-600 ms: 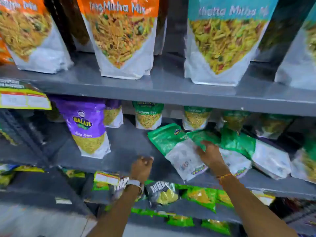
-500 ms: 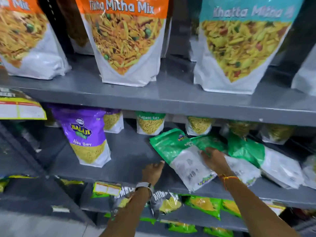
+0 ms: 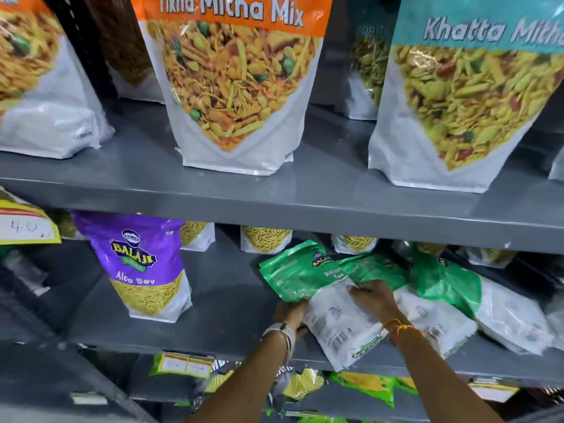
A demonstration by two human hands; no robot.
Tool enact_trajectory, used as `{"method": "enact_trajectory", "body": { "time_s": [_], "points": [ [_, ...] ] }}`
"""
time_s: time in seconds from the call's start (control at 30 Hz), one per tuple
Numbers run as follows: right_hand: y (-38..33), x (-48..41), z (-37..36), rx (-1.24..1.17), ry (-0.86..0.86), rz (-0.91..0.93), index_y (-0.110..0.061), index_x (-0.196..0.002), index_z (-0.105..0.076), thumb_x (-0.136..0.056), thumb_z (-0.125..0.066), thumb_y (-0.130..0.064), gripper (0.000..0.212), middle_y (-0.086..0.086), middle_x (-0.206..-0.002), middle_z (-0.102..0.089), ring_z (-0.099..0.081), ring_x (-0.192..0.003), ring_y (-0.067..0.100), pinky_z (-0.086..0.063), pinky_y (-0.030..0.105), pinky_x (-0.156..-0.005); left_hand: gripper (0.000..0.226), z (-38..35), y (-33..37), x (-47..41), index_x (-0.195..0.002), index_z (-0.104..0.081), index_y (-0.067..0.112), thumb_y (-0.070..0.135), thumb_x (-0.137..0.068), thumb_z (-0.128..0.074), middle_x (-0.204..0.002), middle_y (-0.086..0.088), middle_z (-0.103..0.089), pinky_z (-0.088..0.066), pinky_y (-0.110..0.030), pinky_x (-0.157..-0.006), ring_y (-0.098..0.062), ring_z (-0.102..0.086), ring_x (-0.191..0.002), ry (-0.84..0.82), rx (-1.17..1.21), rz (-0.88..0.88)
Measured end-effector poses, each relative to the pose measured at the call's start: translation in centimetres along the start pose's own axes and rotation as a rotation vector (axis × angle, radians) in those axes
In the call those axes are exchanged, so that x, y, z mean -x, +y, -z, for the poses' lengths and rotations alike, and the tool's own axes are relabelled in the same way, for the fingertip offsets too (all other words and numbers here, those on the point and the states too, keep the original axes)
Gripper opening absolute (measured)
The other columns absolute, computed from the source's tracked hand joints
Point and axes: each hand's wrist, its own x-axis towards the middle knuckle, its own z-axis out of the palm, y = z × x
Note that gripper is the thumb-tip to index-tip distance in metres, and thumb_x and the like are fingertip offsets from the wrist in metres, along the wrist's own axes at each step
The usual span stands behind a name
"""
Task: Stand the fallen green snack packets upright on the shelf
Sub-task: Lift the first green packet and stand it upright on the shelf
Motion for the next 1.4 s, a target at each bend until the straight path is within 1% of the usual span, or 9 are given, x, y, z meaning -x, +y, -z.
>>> {"method": "enact_trajectory", "body": {
  "time_s": [0.13, 0.37, 0.5, 0.63, 0.77, 0.93, 1.03, 1.2, 1.4],
  "points": [
    [-0.6, 1.2, -1.4, -0.158, -0.027, -0.008, -0.013, -0.040, -0.050, -0.072, -0.073, -0.022, 0.040, 0.000, -0.040, -0.048, -0.046, -0.050, 0.018, -0.039, 0.026, -0.056, 0.024, 2.5, -0.5, -0.1, -0.082, -0.069, 0.005, 0.026, -0.070, -0.070, -0.087, -0.016, -0.072, -0.058, -0.040, -0.082, -0.027, -0.067, -0.085, 0.139, -0.055, -0.100],
    [-4.5, 4.5, -4.7, -0.649, -0.095, 0.008, -0.013, -0.055, -0.063, -0.067, -0.075, 0.003, 0.023, 0.008, -0.076, -0.067, -0.059, -0.073, 0.020, -0.047, 0.032, -0.077, 0.022, 9.4, 3.9, 0.9, -0.064, -0.055, 0.008, 0.016, -0.079, -0.069, -0.064, -0.010, -0.063, -0.045, -0.020, -0.056, -0.016, -0.056, -0.062, 0.315, -0.180, -0.482],
    [-7.3, 5.8, -6.7, -0.766, -0.119, 0.075, -0.016, -0.052, -0.063, -0.068, -0.070, 0.009, 0.031, 0.011, -0.065, -0.066, -0.057, -0.062, 0.022, -0.049, 0.034, -0.064, 0.016, 12.3, 8.1, 1.7, -0.085, -0.046, 0.004, -0.001, -0.083, -0.061, -0.079, -0.012, -0.054, -0.043, -0.018, -0.057, -0.014, -0.047, -0.065, 0.197, -0.137, -0.693],
    [-9.5, 5.6, -8.0, -0.861, -0.063, 0.167, -0.020, -0.048, -0.060, -0.067, -0.069, 0.016, 0.041, -0.007, -0.051, -0.064, -0.056, -0.051, 0.006, -0.050, 0.019, -0.055, 0.029, 13.8, 11.2, 2.0, -0.071, -0.041, 0.015, -0.005, -0.084, -0.057, -0.067, -0.003, -0.047, -0.038, -0.013, -0.062, -0.005, -0.045, -0.062, 0.120, -0.170, -0.807],
    [-8.9, 4.9, -9.3, -0.848, 0.020, 0.210, -0.019, -0.047, -0.056, -0.064, -0.068, 0.022, 0.046, -0.001, -0.053, -0.063, -0.053, -0.043, -0.007, -0.049, 0.012, -0.058, 0.026, 14.8, 10.3, 1.2, -0.085, -0.048, 0.017, -0.008, -0.086, -0.052, -0.079, -0.002, -0.061, -0.045, -0.018, -0.075, 0.010, -0.058, -0.066, 0.006, -0.218, -0.778],
    [-6.4, 4.5, -10.2, -0.789, 0.061, 0.192, -0.016, -0.056, -0.059, -0.069, -0.067, 0.019, 0.038, -0.004, -0.054, -0.064, -0.053, -0.045, -0.006, -0.048, 0.009, -0.051, 0.013, 15.2, 7.6, 0.0, -0.096, -0.048, 0.006, -0.005, -0.088, -0.051, -0.097, -0.012, -0.058, -0.042, -0.015, -0.077, -0.015, -0.051, -0.091, 0.000, -0.189, -0.743],
    [-6.5, 5.3, -10.0, -0.670, 0.077, 0.212, -0.006, -0.077, -0.065, -0.074, -0.071, 0.002, 0.010, 0.006, -0.076, -0.067, -0.058, -0.066, 0.012, -0.046, 0.016, -0.059, 0.029, 15.0, 6.4, 0.1, -0.121, -0.047, 0.005, 0.001, -0.092, -0.047, -0.109, -0.002, -0.059, -0.046, -0.002, -0.073, -0.006, -0.054, -0.096, -0.053, -0.162, -0.666],
    [-6.2, 9.5, -12.0, -0.592, 0.253, 0.084, -0.006, -0.102, -0.060, -0.073, -0.075, -0.013, 0.033, 0.011, -0.091, -0.066, -0.061, -0.081, 0.022, -0.040, 0.023, -0.069, 0.039, 14.8, 4.2, -0.2, -0.130, -0.042, 0.024, 0.011, -0.093, -0.048, -0.123, 0.014, -0.050, -0.040, 0.007, -0.069, 0.007, -0.050, -0.102, -0.145, -0.169, -0.560],
    [-8.5, 11.5, -13.9, -0.673, 0.147, 0.191, -0.005, -0.126, -0.046, -0.070, -0.078, -0.011, 0.065, 0.014, -0.132, -0.048, -0.049, -0.119, 0.028, -0.041, 0.038, -0.104, 0.033, 14.5, 5.3, 0.2, -0.121, -0.055, 0.013, 0.002, -0.091, -0.049, -0.122, -0.004, -0.061, -0.038, -0.030, -0.103, -0.012, -0.055, -0.113, -0.200, -0.042, -0.582]
  ]
}}
